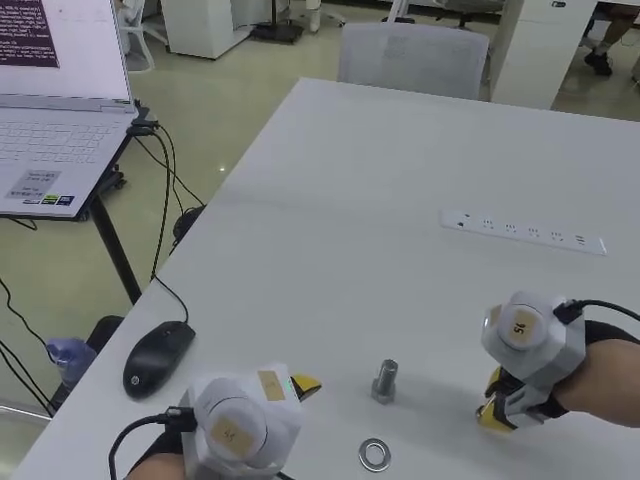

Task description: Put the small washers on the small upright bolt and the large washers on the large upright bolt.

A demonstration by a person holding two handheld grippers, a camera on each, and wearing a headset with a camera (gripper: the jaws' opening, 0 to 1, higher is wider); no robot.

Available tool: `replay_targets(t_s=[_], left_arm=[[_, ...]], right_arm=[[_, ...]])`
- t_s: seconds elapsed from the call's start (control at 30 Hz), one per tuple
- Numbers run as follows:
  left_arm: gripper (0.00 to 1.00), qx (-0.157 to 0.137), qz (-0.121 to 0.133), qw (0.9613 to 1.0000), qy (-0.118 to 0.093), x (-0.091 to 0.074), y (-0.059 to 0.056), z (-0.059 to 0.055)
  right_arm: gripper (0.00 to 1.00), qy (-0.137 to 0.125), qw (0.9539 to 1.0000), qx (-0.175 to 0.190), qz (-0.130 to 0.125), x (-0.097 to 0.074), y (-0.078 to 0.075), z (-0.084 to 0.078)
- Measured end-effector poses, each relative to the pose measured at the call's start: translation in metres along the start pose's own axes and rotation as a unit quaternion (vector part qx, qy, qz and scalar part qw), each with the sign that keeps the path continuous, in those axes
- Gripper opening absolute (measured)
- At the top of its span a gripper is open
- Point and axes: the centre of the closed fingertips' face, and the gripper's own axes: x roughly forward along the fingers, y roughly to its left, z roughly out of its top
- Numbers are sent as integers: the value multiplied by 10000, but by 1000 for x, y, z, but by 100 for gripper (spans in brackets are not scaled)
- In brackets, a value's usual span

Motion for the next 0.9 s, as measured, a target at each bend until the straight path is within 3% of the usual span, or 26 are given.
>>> replay_targets(t_s=[0.37, 0.9], left_arm=[[87, 3, 19, 10000, -82, -2, 1, 8], [89, 37, 31, 9999, -91, -6, -3, 16]], right_arm=[[24, -119, 9998, 58, -161, -21, -3, -2], [24, -422, 9982, 294, -321, -53, 14, -15]])
